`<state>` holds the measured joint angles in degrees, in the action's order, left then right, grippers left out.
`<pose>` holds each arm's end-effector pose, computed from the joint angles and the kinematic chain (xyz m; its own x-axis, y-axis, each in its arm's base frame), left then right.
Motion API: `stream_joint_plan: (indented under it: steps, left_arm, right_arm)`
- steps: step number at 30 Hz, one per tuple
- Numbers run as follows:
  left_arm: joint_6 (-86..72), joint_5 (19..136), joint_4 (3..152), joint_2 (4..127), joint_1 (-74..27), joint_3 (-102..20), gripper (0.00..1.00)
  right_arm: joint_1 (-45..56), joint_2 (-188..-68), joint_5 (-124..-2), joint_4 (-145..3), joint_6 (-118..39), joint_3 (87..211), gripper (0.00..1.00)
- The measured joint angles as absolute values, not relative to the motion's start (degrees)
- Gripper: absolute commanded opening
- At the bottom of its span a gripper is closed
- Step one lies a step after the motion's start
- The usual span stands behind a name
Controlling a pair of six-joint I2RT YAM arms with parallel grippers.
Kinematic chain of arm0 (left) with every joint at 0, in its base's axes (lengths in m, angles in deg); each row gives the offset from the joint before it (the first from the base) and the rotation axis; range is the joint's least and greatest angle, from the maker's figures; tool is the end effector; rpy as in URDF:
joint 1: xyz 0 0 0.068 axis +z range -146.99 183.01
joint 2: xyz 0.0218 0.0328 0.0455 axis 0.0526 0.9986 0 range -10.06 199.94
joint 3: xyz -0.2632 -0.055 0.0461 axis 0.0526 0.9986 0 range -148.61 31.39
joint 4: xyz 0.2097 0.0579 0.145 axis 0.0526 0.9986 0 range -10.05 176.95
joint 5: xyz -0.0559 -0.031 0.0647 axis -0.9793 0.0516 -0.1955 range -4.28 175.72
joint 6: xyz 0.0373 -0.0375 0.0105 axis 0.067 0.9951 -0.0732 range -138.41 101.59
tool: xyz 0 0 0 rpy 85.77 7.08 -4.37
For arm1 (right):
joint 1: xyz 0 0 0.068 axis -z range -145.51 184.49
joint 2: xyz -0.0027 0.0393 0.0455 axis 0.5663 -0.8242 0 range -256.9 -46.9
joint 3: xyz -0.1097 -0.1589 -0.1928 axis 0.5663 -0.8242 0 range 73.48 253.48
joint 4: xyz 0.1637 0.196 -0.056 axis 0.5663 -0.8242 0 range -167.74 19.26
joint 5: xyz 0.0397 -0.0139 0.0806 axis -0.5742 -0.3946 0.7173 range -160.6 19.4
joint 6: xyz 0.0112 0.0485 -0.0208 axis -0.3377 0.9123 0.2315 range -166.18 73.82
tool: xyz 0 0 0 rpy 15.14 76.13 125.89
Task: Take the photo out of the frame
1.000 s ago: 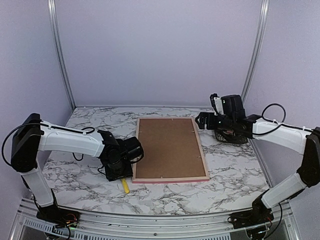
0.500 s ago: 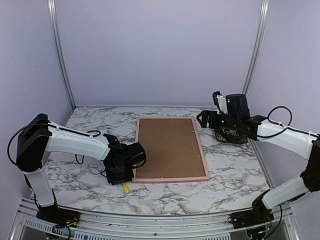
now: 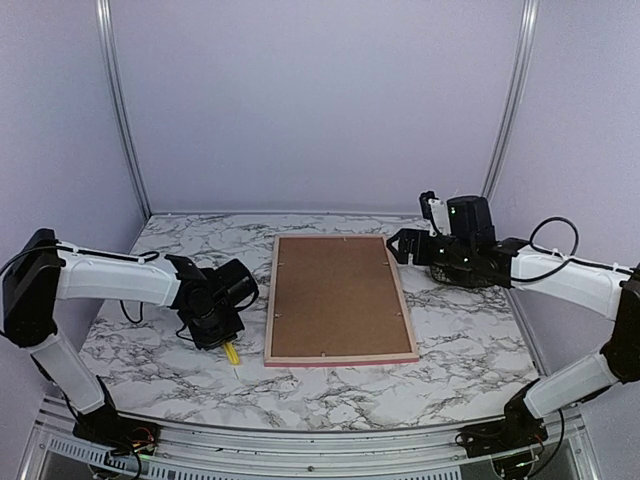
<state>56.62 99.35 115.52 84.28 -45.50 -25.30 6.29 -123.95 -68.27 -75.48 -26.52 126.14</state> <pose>0.2063 -0.2206 0.1706 -0.8237 -0.4858 -0.2925 -0.4362 0.8724 -0.2204 0.2676 0.1452 0.2709 -0.5734 0.0741 -0.8159 -0.3297 0.8908 0.3126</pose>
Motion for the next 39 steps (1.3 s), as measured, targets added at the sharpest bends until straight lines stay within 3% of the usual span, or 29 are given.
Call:
stream_joint_plan:
  steps: [8,23,39]
  left_arm:
    - [50.91,97.51,109.68,76.96,-37.13,-32.40,0.00]
    - [60.94,86.39,91.59,79.32,-35.84,-34.24,0.00]
    - [64.97,82.72,87.78,81.09,-37.32,-34.54,0.00]
  right_arm:
    - [-1.76,-127.78,-66.41,-70.30,-26.81,130.53,0.96]
    - [-18.48,-140.83,-67.81,-60.09,-29.08,138.14,0.82]
    - [-22.65,-152.28,-75.46,-58.95,-33.63,145.77,0.51]
